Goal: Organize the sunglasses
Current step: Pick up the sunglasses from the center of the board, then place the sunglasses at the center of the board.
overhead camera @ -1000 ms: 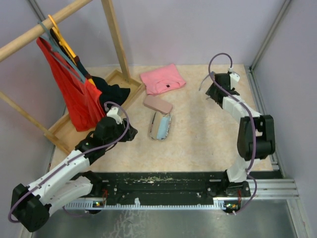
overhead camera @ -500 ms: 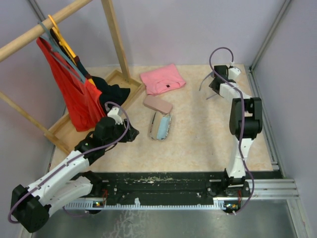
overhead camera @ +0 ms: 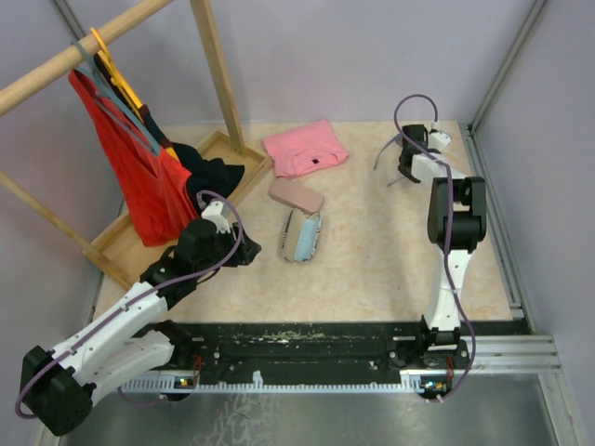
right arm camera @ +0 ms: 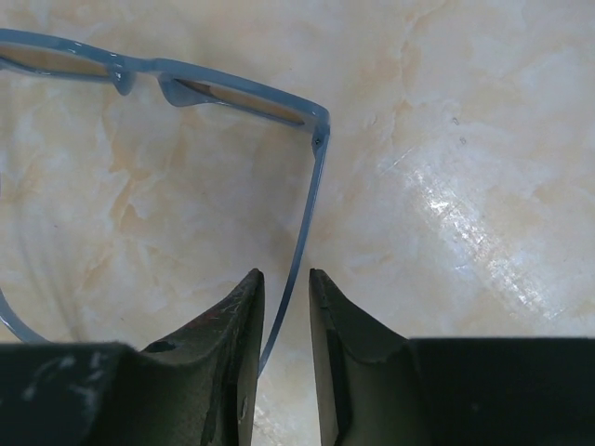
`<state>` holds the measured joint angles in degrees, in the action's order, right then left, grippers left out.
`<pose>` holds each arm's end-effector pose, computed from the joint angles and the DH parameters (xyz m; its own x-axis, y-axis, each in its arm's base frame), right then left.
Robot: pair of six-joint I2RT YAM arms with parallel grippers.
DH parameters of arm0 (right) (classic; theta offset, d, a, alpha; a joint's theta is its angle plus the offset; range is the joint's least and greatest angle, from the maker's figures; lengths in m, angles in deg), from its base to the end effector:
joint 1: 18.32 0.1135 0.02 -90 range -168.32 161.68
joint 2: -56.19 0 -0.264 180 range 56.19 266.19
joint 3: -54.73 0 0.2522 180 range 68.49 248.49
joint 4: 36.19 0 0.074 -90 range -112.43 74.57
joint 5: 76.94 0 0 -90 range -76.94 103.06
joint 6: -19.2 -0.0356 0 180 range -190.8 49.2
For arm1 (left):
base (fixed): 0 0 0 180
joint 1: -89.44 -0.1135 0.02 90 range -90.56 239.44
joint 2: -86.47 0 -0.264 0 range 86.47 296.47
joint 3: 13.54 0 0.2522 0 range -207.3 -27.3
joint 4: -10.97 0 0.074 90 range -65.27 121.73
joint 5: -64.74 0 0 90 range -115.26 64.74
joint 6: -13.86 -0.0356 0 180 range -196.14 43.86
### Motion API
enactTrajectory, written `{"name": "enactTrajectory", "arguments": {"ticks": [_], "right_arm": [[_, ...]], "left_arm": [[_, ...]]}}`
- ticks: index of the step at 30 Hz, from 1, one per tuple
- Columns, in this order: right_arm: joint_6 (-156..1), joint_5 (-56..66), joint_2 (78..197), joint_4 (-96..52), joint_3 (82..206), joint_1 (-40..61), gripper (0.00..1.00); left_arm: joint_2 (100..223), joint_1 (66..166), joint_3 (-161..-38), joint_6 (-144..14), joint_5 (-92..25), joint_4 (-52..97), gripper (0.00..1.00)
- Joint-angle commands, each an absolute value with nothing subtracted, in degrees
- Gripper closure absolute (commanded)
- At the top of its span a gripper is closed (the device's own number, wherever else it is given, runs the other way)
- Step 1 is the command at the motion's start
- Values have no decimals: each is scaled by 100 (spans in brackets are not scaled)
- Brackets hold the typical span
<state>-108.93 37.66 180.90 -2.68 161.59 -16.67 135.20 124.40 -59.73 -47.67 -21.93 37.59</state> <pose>0.4770 -0.0011 0.1701 -0.4699 0.5481 -0.6919 0.6659 0.7347 0.1298 0.1597 -0.1092 0.2474 -0.6039 -0.1584 -0.7811 0.2760 0.8779 -0.3914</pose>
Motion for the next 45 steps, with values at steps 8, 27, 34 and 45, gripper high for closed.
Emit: {"name": "enactTrajectory", "arguments": {"ticks": [8,27,34,45], "right_arm": [[-10758,4005,17248,-776,15667,-1718,97],[-11212,4239,12933,522,11870,-430,100],[-12724,5009,11938,1732,11092,1356,100],[-13979,5086,12331,1596,10411,2463,95]], "left_arm": [[13464,12407,-5969,-4795,-2241,3642,42],[12831,12415,-6219,-4886,-2575,4198,42],[12555,12410,-6218,-4867,-2666,4477,42],[12284,12407,-6238,-4943,-2575,4827,42]]}}
